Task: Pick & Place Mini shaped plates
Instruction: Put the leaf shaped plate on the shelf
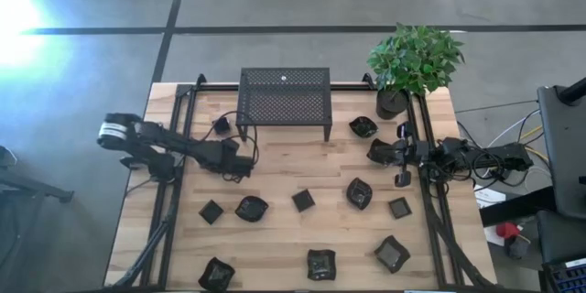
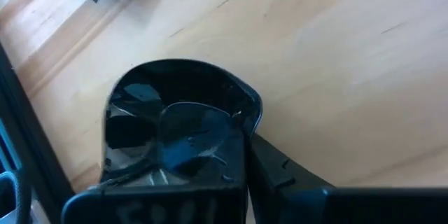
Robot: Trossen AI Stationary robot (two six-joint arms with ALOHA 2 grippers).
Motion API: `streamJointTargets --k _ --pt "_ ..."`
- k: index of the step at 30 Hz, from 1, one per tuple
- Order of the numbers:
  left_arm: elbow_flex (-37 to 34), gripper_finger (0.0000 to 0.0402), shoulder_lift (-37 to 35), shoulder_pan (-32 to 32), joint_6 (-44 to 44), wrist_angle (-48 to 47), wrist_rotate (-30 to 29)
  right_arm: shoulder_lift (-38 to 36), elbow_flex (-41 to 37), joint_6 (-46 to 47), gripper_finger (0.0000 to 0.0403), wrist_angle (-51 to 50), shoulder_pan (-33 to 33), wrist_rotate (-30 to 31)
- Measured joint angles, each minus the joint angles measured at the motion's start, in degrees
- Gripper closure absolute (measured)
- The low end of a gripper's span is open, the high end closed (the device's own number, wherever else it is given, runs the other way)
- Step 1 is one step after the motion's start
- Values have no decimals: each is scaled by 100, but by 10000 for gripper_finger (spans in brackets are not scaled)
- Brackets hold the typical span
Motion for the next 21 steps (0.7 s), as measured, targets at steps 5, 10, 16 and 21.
streamJointTargets --k 5,10,16,21 --pt "460 401 -158 -4 6 -442 43 -2 0 -7 394 0 1 0" --pt "1162 401 -177 -15 248 -999 58 0 0 -249 394 5 0 0" --pt "2032 401 -188 -31 489 -1675 46 0 0 -227 394 3 0 0" --pt "2729 401 -188 -48 468 -2558 45 0 0 51 394 -20 0 0"
